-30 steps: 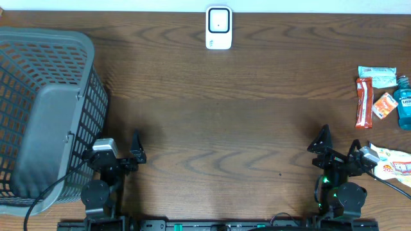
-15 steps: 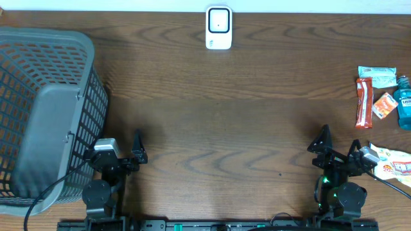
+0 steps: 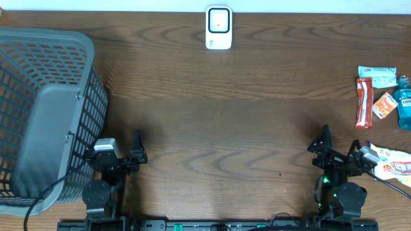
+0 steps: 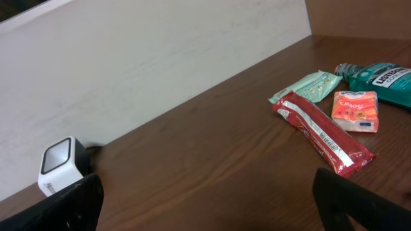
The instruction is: Scan the item barcode
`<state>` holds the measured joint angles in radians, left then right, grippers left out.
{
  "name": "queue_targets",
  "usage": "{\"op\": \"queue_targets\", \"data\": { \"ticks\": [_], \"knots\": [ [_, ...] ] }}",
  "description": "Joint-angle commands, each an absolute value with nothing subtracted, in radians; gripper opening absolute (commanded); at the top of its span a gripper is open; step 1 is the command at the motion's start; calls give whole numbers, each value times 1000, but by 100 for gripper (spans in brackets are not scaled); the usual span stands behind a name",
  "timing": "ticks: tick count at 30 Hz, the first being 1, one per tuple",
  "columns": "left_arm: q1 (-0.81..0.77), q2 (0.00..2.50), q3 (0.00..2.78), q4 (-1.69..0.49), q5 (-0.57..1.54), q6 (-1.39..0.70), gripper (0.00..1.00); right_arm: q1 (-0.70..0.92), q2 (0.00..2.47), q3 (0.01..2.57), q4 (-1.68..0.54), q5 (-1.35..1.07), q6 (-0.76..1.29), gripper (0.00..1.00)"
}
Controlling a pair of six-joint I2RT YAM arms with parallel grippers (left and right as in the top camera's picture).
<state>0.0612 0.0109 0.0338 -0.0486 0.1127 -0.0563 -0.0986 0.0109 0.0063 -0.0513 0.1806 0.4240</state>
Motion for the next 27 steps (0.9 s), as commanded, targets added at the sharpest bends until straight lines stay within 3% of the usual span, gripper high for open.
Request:
{"op": "queue_targets", "data": {
  "ticks": [1,5,17,27],
  "knots": [
    [57,4,4,-62,104,-65,98,-101,5,6,-54,200,410,99],
    [57,4,4,-62,104,-65,98,-101,5,6,-53,208,400,99],
    [57,4,4,-62,104,-65,98,-101,9,6,-66,91,13,99],
    [57,4,4,-62,104,-65,98,-101,9,6,-65,95,2,99]
  ]
}}
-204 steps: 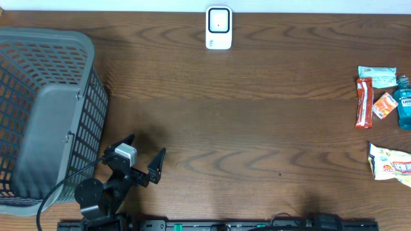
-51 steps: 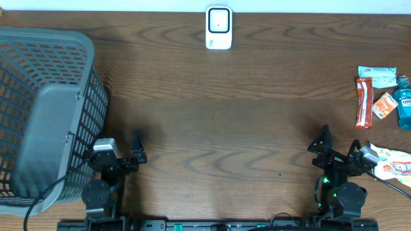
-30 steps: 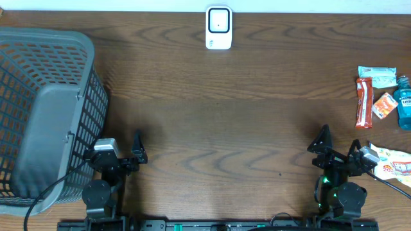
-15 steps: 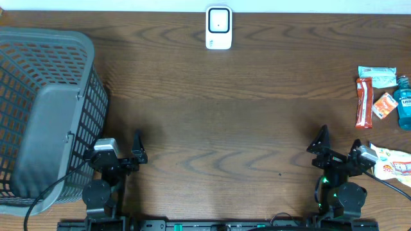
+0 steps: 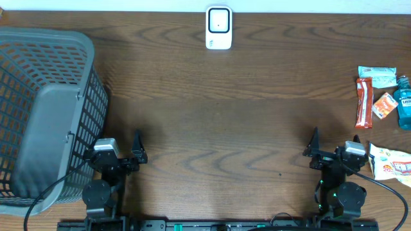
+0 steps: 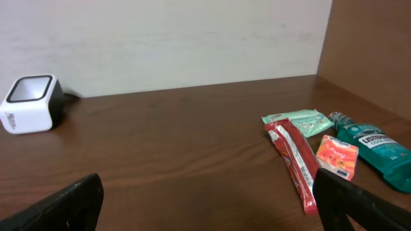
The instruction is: Scan the item barcode
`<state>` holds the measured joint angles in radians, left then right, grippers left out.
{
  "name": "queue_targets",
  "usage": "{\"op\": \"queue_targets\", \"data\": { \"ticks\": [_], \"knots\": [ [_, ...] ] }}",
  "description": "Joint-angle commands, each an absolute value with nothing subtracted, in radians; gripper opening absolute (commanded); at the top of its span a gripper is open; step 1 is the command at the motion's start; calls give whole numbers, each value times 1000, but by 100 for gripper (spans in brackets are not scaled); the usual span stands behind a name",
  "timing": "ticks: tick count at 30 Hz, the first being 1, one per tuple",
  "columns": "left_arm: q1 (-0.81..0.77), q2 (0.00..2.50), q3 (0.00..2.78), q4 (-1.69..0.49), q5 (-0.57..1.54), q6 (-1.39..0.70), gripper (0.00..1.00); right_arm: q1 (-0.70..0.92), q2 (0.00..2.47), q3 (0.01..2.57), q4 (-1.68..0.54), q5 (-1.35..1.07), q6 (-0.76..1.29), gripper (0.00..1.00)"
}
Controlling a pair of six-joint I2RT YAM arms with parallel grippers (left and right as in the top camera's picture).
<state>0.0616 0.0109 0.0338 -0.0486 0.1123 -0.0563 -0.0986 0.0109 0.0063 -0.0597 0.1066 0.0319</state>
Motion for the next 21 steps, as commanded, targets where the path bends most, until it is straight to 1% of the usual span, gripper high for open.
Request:
{"op": "queue_targets", "data": {
  "ticks": [1,10,21],
  "knots": [
    [57,4,4,-62,104,-65,98,-101,9,6,-65,95,2,99],
    [57,4,4,-62,104,-65,98,-98,9,6,-65,95,2,99],
    [57,4,4,-62,104,-65,98,-4,9,6,-65,95,2,99]
  ]
}}
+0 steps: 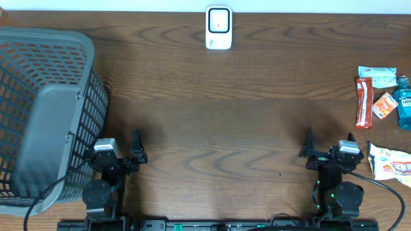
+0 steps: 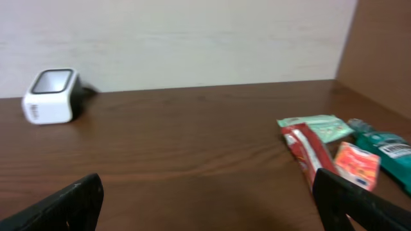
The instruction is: Scan the item barcode
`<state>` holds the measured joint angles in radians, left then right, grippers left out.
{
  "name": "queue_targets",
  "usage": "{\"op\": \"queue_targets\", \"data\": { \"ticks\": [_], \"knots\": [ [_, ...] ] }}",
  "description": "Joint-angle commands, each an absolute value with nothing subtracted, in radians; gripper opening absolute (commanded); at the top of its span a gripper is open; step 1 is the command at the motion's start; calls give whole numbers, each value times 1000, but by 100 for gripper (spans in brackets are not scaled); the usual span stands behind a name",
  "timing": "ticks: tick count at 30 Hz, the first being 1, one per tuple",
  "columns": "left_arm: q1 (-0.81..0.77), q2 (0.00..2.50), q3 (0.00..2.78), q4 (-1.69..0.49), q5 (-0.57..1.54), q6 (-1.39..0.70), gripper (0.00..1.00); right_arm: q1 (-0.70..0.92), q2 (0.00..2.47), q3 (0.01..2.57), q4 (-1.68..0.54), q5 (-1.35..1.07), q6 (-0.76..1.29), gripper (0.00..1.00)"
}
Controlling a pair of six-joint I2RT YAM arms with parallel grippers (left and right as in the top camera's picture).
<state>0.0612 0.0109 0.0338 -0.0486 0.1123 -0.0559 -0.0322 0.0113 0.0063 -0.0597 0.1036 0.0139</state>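
The white barcode scanner (image 1: 218, 27) stands at the table's far edge, and shows at the left in the right wrist view (image 2: 51, 104). Loose items lie at the far right: a green packet (image 1: 377, 76), a red bar (image 1: 364, 102), a small orange pack (image 1: 384, 104) and a blue mouthwash bottle (image 1: 403, 102). A printed pouch (image 1: 390, 162) lies just right of my right gripper (image 1: 329, 144). That gripper (image 2: 205, 192) stands wide open and empty near the front edge. My left gripper (image 1: 122, 151) rests open at front left, holding nothing.
A large grey mesh basket (image 1: 45, 115) fills the left side, touching the left arm's base. A pale wall (image 2: 180, 38) runs behind the scanner. Brown wood tabletop (image 1: 218, 115) lies between the two arms and the scanner.
My right gripper has turned a little further left; the scanner sits further right in its view and the items are nearer the right edge. The left arm has not moved.
At first my right gripper pointed toward the items at the far right, tilted, with the scanner at its view's left edge. Then it was level and facing the back wall. Now it faces slightly more toward the scanner. It stayed open and empty throughout.
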Motion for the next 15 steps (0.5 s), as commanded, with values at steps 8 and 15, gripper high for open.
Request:
{"op": "queue_targets", "data": {
  "ticks": [8,15],
  "knots": [
    [57,4,4,-62,104,-65,98,25,9,6,-65,95,2,99],
    [57,4,4,-62,104,-65,98,25,9,6,-65,95,2,99]
  ]
}}
